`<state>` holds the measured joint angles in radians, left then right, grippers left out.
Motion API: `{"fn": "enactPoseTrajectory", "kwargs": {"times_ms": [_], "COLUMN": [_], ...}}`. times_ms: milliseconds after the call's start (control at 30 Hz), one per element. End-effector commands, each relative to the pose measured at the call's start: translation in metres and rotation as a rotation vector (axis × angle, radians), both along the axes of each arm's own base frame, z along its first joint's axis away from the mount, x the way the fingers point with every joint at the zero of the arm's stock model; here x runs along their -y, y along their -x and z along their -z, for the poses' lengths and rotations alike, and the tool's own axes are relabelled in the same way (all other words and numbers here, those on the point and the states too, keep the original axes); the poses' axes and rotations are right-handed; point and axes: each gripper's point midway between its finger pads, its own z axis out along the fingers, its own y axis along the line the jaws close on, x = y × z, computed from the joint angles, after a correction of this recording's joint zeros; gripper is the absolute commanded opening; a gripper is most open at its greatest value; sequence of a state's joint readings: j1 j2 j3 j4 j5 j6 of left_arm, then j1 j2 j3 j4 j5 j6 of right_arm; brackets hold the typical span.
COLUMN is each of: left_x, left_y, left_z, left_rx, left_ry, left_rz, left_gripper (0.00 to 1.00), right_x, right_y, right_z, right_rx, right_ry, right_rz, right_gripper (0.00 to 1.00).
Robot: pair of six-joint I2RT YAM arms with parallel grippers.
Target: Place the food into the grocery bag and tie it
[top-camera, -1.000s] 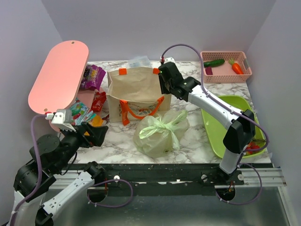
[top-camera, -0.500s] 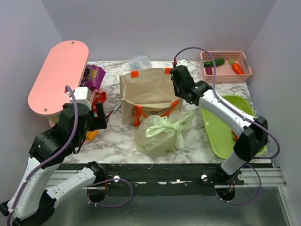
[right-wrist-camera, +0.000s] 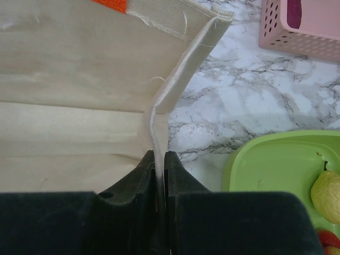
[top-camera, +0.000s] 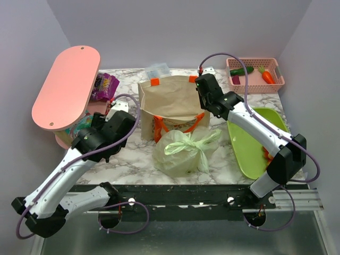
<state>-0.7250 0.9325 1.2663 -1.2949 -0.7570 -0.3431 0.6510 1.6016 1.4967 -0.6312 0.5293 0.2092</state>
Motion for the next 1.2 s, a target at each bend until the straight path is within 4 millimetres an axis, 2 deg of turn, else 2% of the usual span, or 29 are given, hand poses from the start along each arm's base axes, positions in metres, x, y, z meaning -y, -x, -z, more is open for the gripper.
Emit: {"fn": "enactPoseTrajectory", "kwargs": {"times_ms": [0,100,233,300,500,667,933,1033,1067,1167], "left_x": [-0.011,-0.013,-0.020,-0.020,-0.040,-0.056,-0.062,-0.060,-0.060,-0.060], "left_y": [-0.013,-0.017,-0.021,-0.021,-0.023,-0.023,-0.025,-0.026,-0.027,-0.027], "left_z": [0.002,0.007,0.019,0.025,0.030,0.035,0.033,0.038,0.039,0.040], "left_rx": [-0.004,-0.014,-0.035,-0.051,-0.019,-0.007,0.013,0.007,0.005,-0.003], "left_ry": [-0.181,-0.236,-0.336,-0.325,-0.424,-0.400,-0.355,-0.336,-0.330,-0.335], "left_rz": [-0.023,-0.052,-0.061,-0.066,-0.116,-0.157,-0.162,-0.156,-0.153,-0.156], "left_gripper": [0.78,0.72,0.75,0.76,0.71,0.69,0.55,0.46,0.38,0.00], "right_x": [-0.004,-0.003,-0.007,-0.008,-0.011,-0.014,-0.017,-0.016,-0.016,-0.017], "right_y": [0.004,0.005,0.008,0.009,0.010,0.011,0.011,0.013,0.013,0.014], "right_z": [-0.009,-0.010,-0.008,-0.007,-0.005,-0.003,-0.001,-0.002,-0.001,-0.002], "right_rx": [0.009,0.007,-0.008,-0.013,-0.025,-0.033,-0.048,-0.048,-0.051,-0.052], "right_ry": [-0.040,-0.043,-0.060,-0.066,-0.076,-0.087,-0.091,-0.089,-0.090,-0.100], "right_rz": [-0.013,-0.012,-0.030,-0.036,-0.047,-0.054,-0.067,-0.066,-0.067,-0.074], "right_gripper": [0.01,0.01,0.01,0.01,0.01,0.01,0.01,0.01,0.01,0.01]}}
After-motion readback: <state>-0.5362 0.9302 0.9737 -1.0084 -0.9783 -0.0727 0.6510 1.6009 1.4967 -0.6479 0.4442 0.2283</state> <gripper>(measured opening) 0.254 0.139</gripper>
